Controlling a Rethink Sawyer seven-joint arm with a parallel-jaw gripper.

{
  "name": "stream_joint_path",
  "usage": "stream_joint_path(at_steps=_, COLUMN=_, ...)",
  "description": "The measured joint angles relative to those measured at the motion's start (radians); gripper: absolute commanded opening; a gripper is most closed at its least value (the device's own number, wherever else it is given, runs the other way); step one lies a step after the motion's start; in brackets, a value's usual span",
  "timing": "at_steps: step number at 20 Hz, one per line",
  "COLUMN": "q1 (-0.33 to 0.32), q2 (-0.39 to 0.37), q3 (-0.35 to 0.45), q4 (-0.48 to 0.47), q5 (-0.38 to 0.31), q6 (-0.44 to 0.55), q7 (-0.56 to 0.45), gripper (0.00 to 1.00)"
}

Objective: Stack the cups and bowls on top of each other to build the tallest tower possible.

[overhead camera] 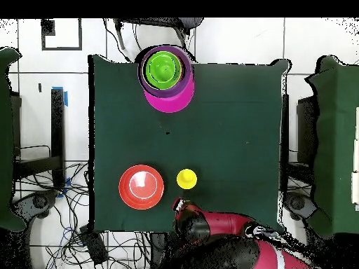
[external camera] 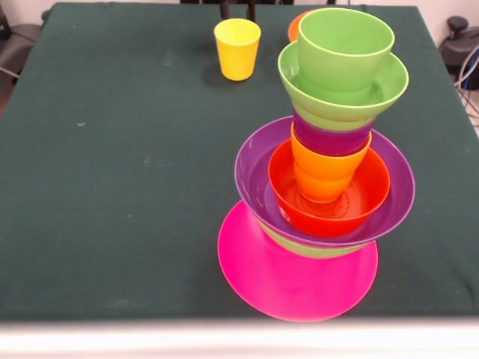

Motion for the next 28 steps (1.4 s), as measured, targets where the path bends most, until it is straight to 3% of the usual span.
stream_joint_path(at_steps=5, q1=0.000, q2=0.043, q3=-0.023, q4=0.000, q5=0.000, q6=-0.014, q7=0.000, gripper=1.00)
stream_joint_path(at_steps=10, q1=-0.005, q2=0.031, q3=-0.025, q4=0.004, q5=0.000, q6=-0.014, q7=0.000, gripper=1.00)
stream_joint_path(at_steps=21, q1=-0.047, q2=-0.141, q3=-0.002, q4=0.044, q5=-0.001, q6=0.046, q7=0.000, gripper=1.00)
stream_joint_path(at_steps=28, q1=-0.059, q2=-0.191, q3=0.027, q4=0.045, q5=-0.001, q6=0.079, q7=0.000, gripper=1.00)
